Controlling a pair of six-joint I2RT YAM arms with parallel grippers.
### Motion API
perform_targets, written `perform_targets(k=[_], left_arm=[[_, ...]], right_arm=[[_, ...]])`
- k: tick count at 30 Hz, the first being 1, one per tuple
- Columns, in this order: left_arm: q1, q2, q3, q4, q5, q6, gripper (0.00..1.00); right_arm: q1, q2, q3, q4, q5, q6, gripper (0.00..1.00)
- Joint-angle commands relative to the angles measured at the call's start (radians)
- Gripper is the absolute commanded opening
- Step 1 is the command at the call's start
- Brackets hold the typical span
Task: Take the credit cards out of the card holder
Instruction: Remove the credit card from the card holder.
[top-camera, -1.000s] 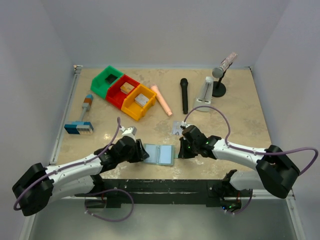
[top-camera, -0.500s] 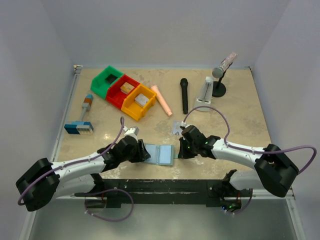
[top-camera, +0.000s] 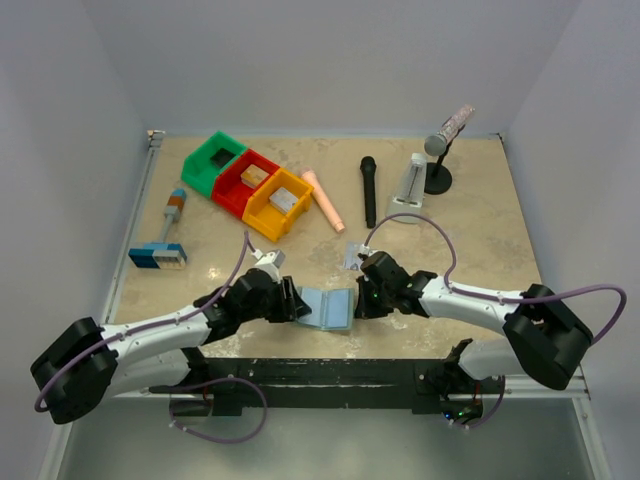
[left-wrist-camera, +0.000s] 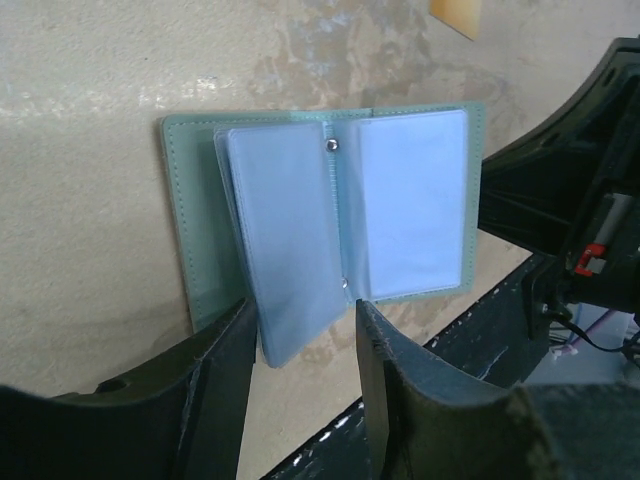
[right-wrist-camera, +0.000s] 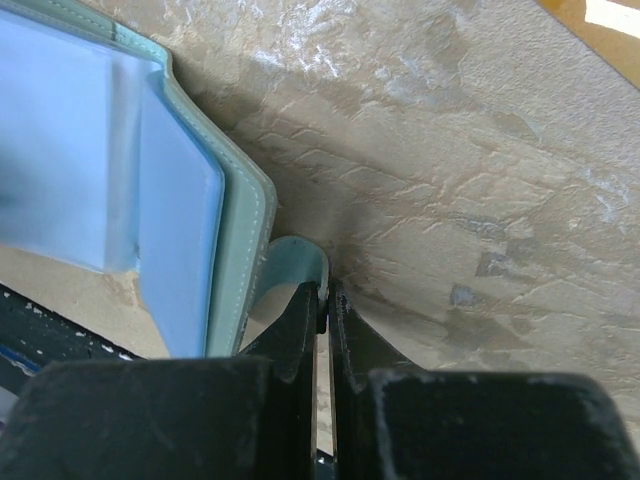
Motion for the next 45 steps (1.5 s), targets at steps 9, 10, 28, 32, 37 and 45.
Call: perform_targets(k=[9, 10, 28, 32, 37, 45], left_arm=[[-0.020, 0.018, 0.074, 0.103, 0.100, 0.047, 0.48], [-0.023, 0.021, 0.083, 0.103, 0.105, 0.050, 0.48], [-0.060, 0.163, 0.202, 0.104, 0.157, 0.079, 0.48], [-0.063, 0.179, 0.213, 0.092, 0.152, 0.082, 0.48], [-0.066, 0.180, 0.225, 0.058, 0.123, 0.088, 0.48], [-0.067, 0.153, 0.222, -0.022, 0.033, 0.079, 0.48]], right_arm=[[0.011, -0.002, 0.030, 0.021, -0.014, 0.013, 0.00], [0.010, -0.004, 0.029, 0.021, -0.013, 0.013, 0.00], [0.011, -0.016, 0.003, 0.015, 0.003, 0.015, 0.00], [0.011, -0.025, -0.009, 0.008, 0.015, 0.013, 0.00], [0.010, -0.035, -0.026, 0.008, 0.023, 0.013, 0.00], [0.011, -0.039, -0.025, 0.006, 0.024, 0.013, 0.00]])
